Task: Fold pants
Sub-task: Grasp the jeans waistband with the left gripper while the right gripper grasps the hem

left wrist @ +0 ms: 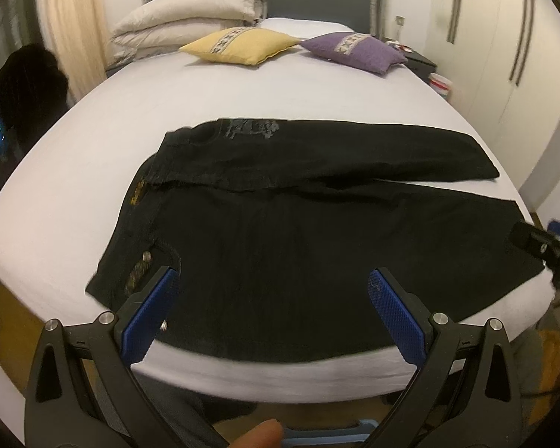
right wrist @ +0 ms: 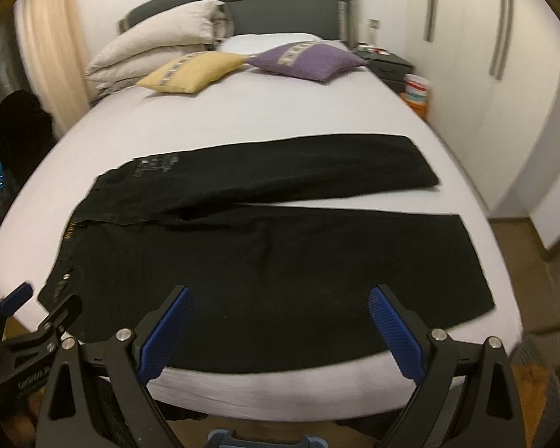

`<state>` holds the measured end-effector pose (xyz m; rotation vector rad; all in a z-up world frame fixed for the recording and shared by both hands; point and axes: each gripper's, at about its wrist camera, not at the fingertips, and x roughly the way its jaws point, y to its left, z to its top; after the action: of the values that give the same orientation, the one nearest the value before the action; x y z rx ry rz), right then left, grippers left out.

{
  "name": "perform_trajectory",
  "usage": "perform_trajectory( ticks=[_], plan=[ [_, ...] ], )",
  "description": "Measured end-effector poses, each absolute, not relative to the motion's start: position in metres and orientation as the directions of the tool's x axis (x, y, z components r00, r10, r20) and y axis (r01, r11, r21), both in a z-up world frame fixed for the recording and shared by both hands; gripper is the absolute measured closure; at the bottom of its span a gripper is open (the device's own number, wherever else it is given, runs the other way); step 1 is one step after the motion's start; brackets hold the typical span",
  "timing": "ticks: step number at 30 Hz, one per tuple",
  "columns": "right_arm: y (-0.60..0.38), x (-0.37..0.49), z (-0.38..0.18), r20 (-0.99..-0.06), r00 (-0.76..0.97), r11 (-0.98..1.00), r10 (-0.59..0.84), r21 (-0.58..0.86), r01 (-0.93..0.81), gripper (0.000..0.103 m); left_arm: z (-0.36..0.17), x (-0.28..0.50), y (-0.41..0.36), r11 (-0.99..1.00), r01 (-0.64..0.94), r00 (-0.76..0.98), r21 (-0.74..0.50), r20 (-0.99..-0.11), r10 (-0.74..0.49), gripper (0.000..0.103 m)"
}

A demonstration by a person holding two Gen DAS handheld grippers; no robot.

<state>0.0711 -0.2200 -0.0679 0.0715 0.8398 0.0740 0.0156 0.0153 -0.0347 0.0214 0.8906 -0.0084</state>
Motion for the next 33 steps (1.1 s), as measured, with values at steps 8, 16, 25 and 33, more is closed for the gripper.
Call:
perform_trajectory(
  ticks=[8, 16, 25, 33],
  plan=[
    [-0.250, 0.146, -0.045, -0.692, 0.640, 0.928, 0.333, 0.121, -0.353, 0.006, -0.026, 0.096, 0.062, 0.965, 0.256, 0.663, 0.048, -0.735, -0.139, 0.000],
    [-0.251, 0.261, -0.042, -0.725, 0.539, 0.803, 0.428, 0.032, -0.595, 0.019, -0.035, 0.263, 0.106, 0.914, 0.335, 0.598, 0.227, -0.801, -0.021, 0.000],
    [-0.246, 0.359, -0.086, -0.776, 0.412, 0.697, 0.477, 0.049, -0.715, 0.024, -0.105, 0.397, 0.124, 0.824, 0.536, 0.406, 0.185, -0.912, -0.059, 0.000],
    [-0.231, 0.408, -0.119, -0.804, 0.342, 0.640, 0.487, 0.063, -0.766, 0.024, -0.161, 0.450, 0.138, 0.817, 0.573, 0.244, 0.068, -0.965, -0.092, 0.033]
  ],
)
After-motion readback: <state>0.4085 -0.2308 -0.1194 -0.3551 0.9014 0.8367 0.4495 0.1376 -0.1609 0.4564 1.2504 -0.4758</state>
